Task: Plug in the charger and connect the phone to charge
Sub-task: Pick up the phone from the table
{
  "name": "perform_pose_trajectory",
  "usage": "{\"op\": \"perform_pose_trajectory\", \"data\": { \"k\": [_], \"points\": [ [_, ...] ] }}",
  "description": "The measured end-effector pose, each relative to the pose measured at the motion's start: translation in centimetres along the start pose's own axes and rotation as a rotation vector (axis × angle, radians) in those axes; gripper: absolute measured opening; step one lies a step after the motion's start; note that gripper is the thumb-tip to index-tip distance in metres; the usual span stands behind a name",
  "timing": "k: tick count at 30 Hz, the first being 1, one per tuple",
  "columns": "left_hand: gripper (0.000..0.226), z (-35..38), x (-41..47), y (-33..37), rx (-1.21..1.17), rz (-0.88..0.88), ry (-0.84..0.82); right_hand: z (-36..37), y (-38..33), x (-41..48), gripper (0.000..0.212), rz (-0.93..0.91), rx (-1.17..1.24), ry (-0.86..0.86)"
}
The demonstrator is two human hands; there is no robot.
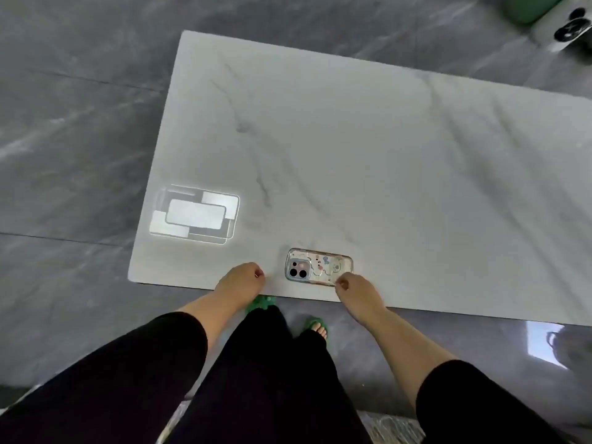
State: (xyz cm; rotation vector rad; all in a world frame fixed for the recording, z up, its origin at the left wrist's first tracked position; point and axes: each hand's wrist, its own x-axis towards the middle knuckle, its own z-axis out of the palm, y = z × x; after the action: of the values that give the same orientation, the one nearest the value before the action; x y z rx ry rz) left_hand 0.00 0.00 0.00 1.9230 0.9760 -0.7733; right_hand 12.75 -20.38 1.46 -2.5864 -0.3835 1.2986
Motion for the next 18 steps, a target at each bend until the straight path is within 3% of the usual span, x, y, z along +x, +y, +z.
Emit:
{"op": "perform_pose_trajectory", "data": {
  "k": [2, 4, 7, 9, 12, 18],
  "points": [
    [0.034, 0.5, 2.4, 0.3, 0.16, 0.018, 0.04, 0.6, -0.2, 2.7, 0.032, -0.039, -0.156, 0.024],
    [0.054, 1.4, 4.3, 0.4, 0.283, 0.087, 0.117, 1.3, -0.3, 4.7, 0.042, -0.13, -0.295, 0.04],
    [0.115, 3.1, 7.5, -0.5, 0.402, 0.145, 0.062, 3.0, 0.9, 7.8, 0.076, -0.279, -0.423, 0.079],
    [0.143, 4.2, 8.9, -1.2, 0.47, 0.152, -0.008, 3.9, 1.7, 9.2, 0.105, -0.325, -0.525, 0.056],
    [0.155, 5.7, 10.3, -2.0, 0.492, 0.138, -0.042, 5.1, 3.0, 10.8, 0.12, -0.386, -0.607, 0.07],
    [0.16, 6.4, 11.1, -2.4, 0.51, 0.125, -0.048, 5.8, 4.7, 11.1, 0.106, -0.57, -0.567, 0.317]
  ]
}}
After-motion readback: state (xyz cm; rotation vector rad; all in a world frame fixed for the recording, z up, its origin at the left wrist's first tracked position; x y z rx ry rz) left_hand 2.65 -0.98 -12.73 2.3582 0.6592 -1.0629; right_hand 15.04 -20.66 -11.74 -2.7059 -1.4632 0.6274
